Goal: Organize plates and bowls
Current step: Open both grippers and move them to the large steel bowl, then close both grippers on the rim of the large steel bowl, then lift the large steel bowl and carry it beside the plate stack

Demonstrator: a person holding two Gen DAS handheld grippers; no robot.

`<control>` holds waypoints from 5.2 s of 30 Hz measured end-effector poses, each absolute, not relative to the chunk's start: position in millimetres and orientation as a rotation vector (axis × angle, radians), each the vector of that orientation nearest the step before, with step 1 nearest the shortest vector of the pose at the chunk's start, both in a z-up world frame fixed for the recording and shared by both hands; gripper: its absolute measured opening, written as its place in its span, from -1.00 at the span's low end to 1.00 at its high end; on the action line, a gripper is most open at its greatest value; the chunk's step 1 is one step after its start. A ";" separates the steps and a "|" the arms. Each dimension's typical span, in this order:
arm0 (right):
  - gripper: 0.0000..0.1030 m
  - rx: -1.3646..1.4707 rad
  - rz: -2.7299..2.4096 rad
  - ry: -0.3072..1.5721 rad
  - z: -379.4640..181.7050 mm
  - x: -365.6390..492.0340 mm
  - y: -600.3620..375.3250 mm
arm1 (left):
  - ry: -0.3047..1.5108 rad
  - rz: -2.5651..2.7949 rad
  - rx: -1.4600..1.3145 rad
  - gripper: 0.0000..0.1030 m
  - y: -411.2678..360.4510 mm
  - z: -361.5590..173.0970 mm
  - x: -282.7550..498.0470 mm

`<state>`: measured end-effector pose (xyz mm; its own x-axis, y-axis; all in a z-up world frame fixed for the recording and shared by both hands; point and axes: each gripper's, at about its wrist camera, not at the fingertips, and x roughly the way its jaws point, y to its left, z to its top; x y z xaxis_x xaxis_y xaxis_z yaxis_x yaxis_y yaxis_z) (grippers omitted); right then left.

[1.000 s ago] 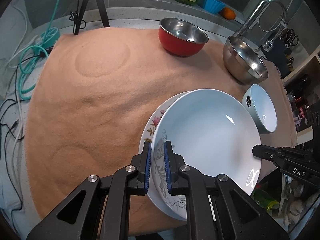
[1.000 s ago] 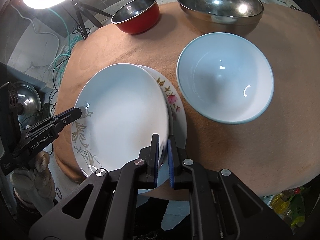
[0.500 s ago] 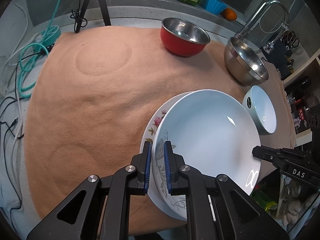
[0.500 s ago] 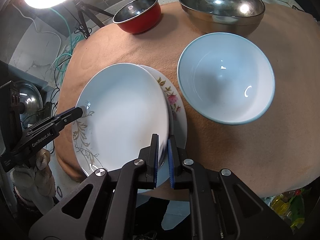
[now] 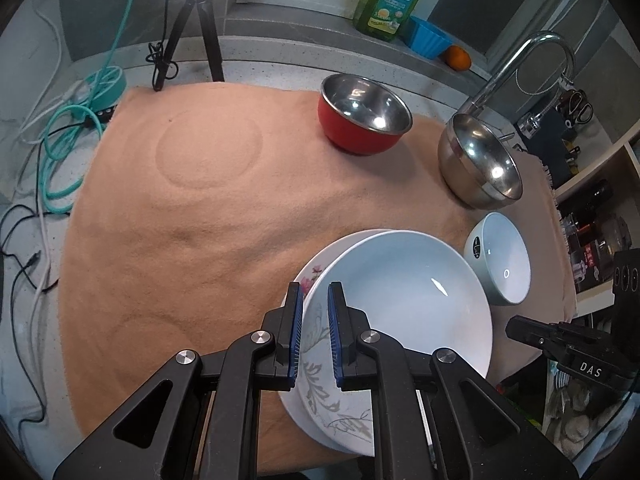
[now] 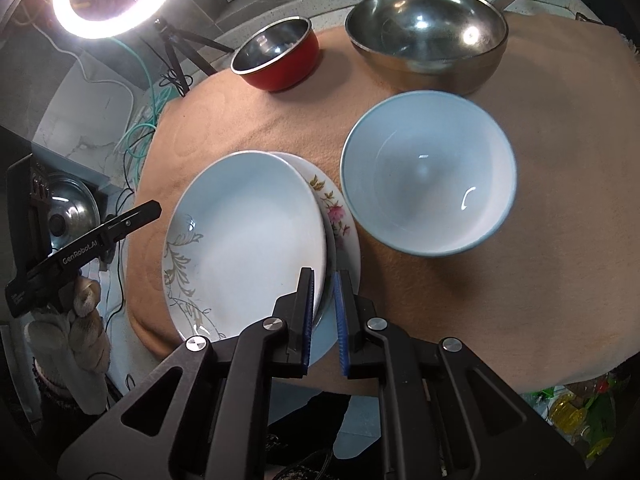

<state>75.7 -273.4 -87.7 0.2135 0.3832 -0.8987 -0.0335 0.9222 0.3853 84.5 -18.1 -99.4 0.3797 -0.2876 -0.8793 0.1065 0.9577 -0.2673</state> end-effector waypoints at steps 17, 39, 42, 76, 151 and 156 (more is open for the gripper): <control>-0.35 0.332 0.197 1.165 -42.7 113.8 -376.0 | 1.118 -0.339 -0.166 -0.77 -100.1 -80.6 137.5; -0.35 0.477 0.212 1.207 -92.3 214.4 -444.9 | 1.219 -0.377 -0.248 -0.68 -171.2 -102.1 228.5; -0.35 0.497 0.227 1.212 -95.9 219.8 -442.8 | 1.228 -0.376 -0.252 -0.67 -174.4 -105.0 231.9; -0.78 0.490 0.203 1.200 -97.5 229.5 -426.0 | 1.211 -0.391 -0.200 -0.76 -185.8 -107.4 231.5; -0.76 0.183 0.634 1.342 -97.6 124.8 -82.1 | 1.135 0.005 -0.473 -0.76 128.9 -113.0 41.6; -0.76 0.167 0.630 1.356 -106.7 125.8 -73.6 | 1.142 0.022 -0.456 -0.76 130.9 -120.2 43.1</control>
